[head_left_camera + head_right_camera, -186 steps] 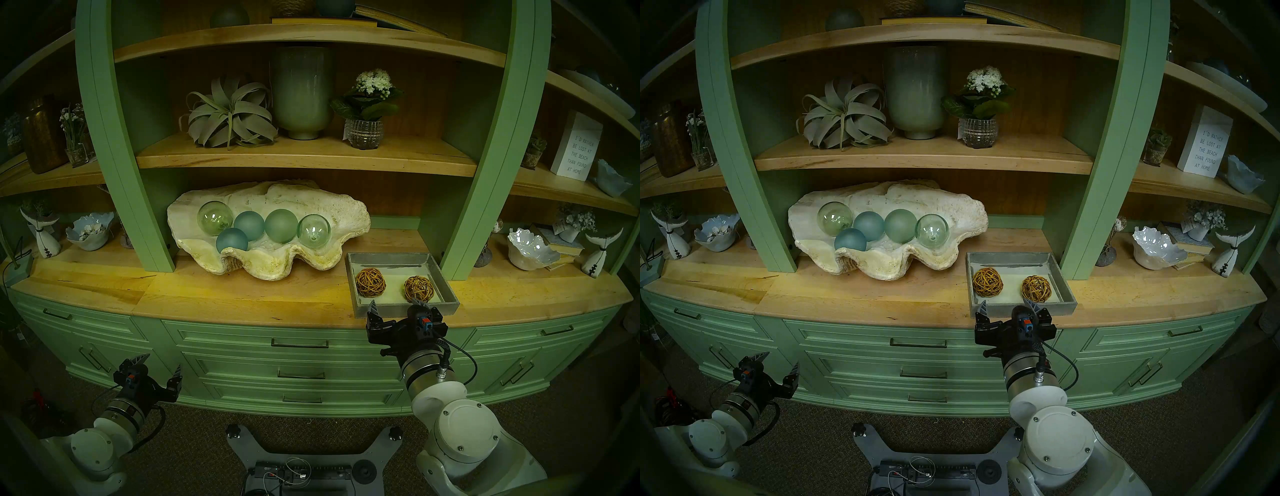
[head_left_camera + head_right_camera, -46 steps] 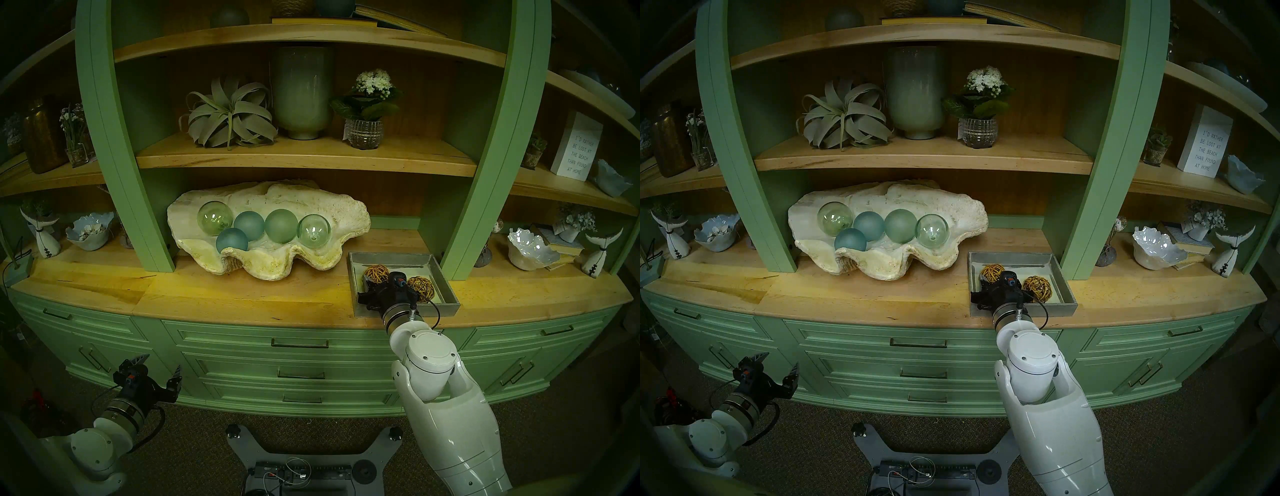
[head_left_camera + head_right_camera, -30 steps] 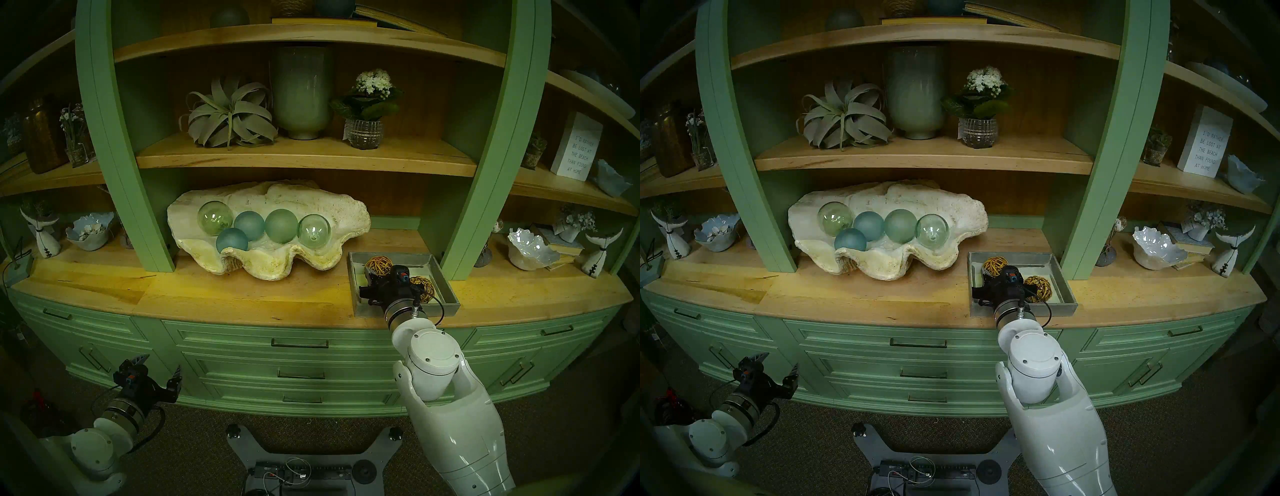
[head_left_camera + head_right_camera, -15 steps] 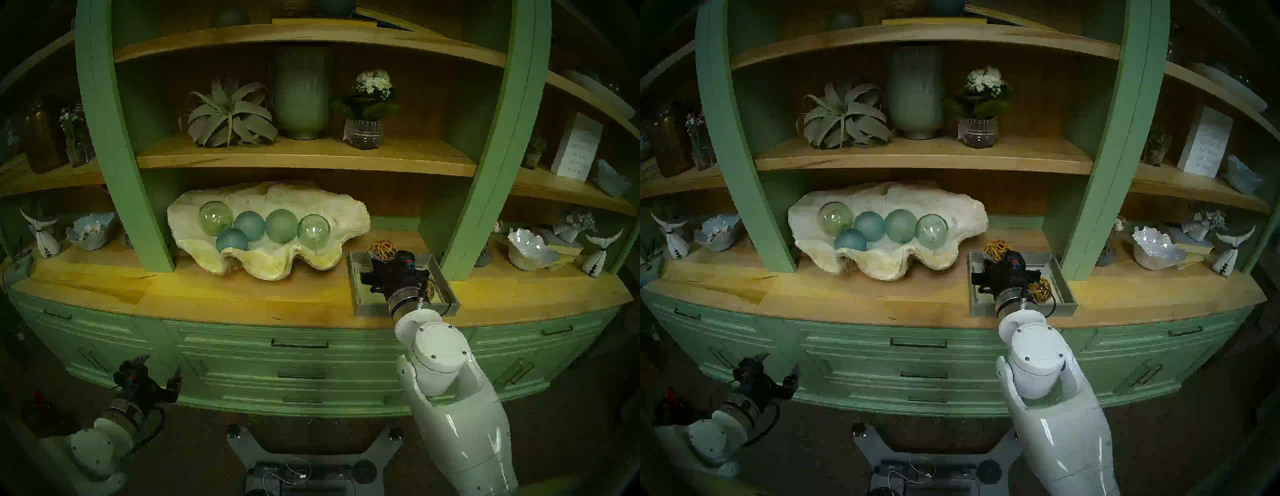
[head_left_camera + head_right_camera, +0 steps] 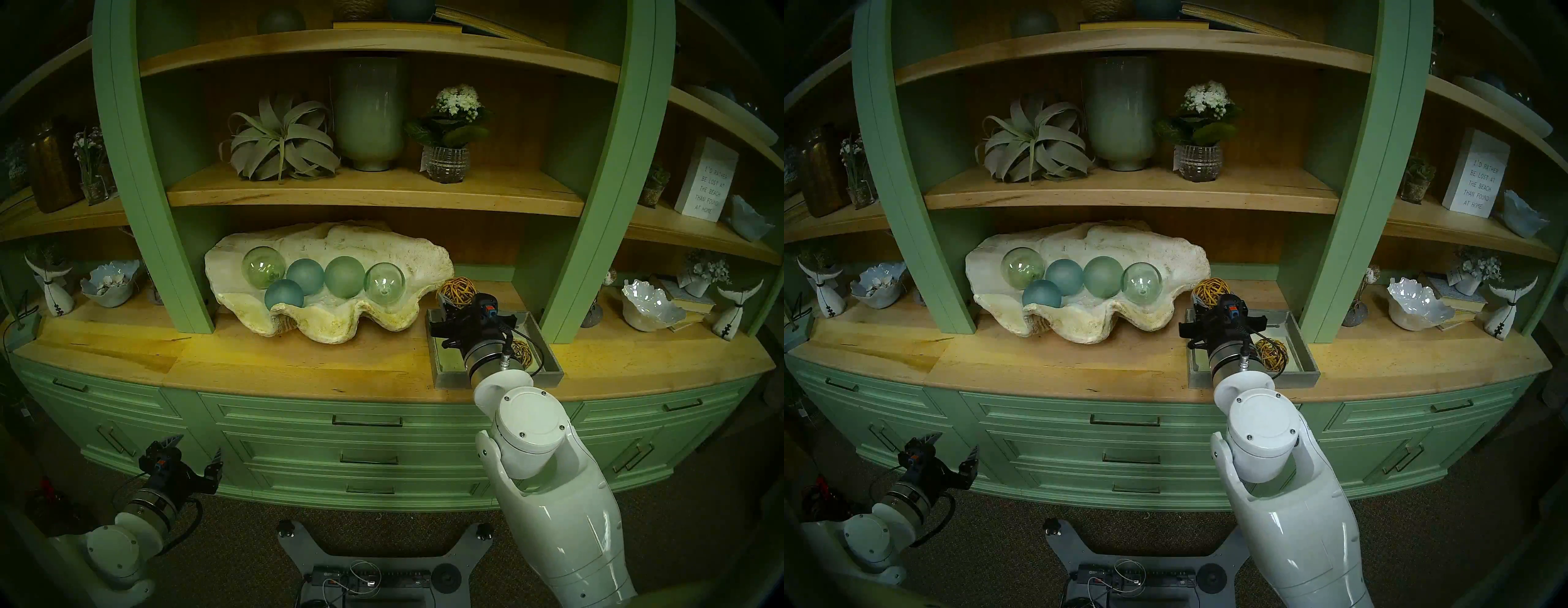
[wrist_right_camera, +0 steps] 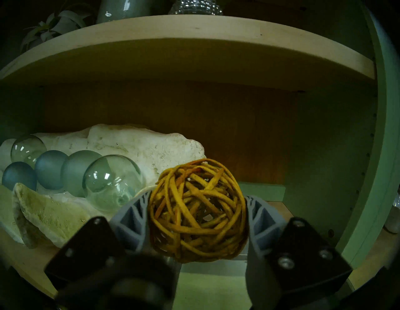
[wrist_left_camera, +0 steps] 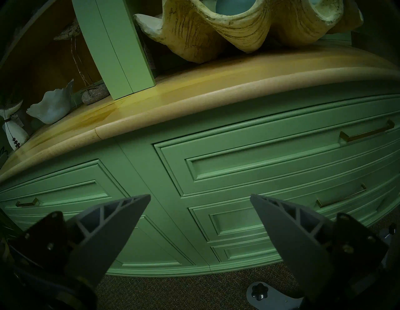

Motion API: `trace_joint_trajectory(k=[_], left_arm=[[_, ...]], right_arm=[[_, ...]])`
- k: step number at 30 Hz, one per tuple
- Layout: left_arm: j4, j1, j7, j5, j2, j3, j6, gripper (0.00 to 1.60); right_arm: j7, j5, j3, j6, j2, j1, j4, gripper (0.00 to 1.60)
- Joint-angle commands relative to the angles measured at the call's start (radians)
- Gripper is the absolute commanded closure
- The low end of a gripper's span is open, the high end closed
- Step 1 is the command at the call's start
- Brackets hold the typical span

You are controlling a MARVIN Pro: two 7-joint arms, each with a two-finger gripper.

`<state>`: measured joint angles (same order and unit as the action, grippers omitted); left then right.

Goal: Put wooden balls into bowl

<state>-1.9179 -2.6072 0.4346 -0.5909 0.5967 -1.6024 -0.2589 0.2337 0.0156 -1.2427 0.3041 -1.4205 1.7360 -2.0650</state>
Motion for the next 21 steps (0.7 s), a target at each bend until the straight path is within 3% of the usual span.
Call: trace_joint_trajectory(k=[1,14,21], left_arm=[[-0.011,0.004,0.001,0.002,-0.002,-0.011,-0.010,0.00],[-0.011,0.003,0.001,0.001,-0.002,-0.011,-0.012,0.00],[-0.011,0.002,0.001,0.001,-0.003,-0.011,-0.013,0.00]], right_arm=[[-0.024,-0.036,0.040,-0.016,-0.034,-0.110,-0.008,1.60],[-0.054,-0.060,0.109,-0.001,-0.087,-0.211,0.081,1.60],[-0.057,-0.069,0.142,0.000,-0.114,-0.228,0.111,1.60]])
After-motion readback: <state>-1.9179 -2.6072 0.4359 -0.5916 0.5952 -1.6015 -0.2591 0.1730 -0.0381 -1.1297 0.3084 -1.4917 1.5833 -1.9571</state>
